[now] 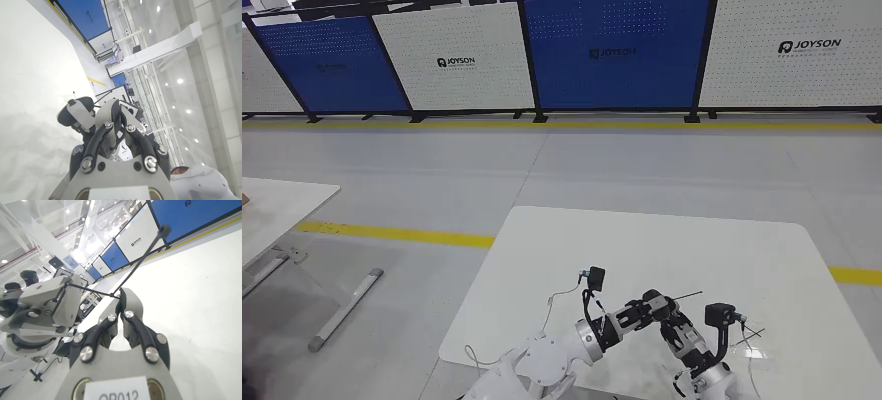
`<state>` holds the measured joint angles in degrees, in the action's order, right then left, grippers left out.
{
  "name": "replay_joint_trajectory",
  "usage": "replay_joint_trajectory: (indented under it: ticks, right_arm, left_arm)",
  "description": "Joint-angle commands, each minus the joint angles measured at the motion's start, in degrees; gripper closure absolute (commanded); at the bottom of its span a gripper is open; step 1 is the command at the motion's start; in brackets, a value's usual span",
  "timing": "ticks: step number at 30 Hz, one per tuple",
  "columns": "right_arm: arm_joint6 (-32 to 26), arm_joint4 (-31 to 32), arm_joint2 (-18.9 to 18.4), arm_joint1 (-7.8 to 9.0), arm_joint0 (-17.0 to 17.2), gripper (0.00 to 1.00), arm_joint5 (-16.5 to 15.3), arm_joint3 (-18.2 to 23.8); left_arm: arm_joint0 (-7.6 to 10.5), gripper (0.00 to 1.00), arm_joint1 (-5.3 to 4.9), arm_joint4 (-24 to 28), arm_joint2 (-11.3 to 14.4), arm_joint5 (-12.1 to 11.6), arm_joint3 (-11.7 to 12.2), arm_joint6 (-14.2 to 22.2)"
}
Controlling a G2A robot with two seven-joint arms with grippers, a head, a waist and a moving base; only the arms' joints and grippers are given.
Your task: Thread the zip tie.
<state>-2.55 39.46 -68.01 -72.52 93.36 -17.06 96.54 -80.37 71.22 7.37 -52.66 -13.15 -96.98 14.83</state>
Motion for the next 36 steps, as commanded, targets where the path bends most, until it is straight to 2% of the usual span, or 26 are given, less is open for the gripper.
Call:
replay_joint_trajectory:
  ticks: [1,6,14,18,19,21,24,32,34,36]
  right_arm:
    - [-0.19,0.36,0.09,0.02,-0.07,1.0,0.14,-0.05]
    - [-0.35,1.97,0.32,0.13,-0.03,1.0,-0.4,0.0]
    - [1.54,0.72,-0.22,0.13,0.55,1.0,-0.29,0.34]
    - [2.27,0.14,-0.44,0.13,0.75,1.0,-0.37,0.48]
    - [2.47,-0.02,-0.49,0.12,0.81,1.0,-0.32,0.51]
    - [2.72,-0.24,-0.57,0.11,0.88,1.0,-0.12,0.59]
    - [2.99,-0.13,-0.66,0.11,0.95,1.0,0.2,0.72]
    - [4.15,1.77,-0.5,0.11,1.22,1.0,1.04,1.13]
    - [4.44,2.32,-0.45,0.11,1.31,1.0,1.12,1.18]
    - [4.55,2.54,-0.39,0.11,1.36,1.0,1.17,1.22]
  left_arm:
    - [-0.08,1.0,-0.02,-0.21,0.03,-0.07,-0.15,0.01]
    - [-0.16,1.0,-0.07,-0.65,0.02,-0.17,-0.31,-0.09]
    - [-0.58,1.0,-0.12,-0.7,-0.66,0.28,-0.33,-1.96]
    - [-0.84,1.0,-0.21,-1.32,-0.88,1.74,-0.4,-2.26]
    - [-0.79,0.75,-0.23,-1.07,-0.8,2.32,-0.44,-1.61]
    - [-0.65,0.55,-0.27,-1.19,-0.91,2.77,-0.5,-1.32]
    - [-0.64,0.44,-0.32,-2.75,-0.78,3.78,-0.73,-1.78]
    - [-0.51,0.58,-0.22,-3.62,-0.17,4.88,-0.99,-2.32]
    - [-0.47,0.65,-0.21,-3.7,-0.11,4.97,-1.07,-2.44]
    - [-0.46,0.78,-0.19,-3.79,-0.08,5.0,-1.21,-2.66]
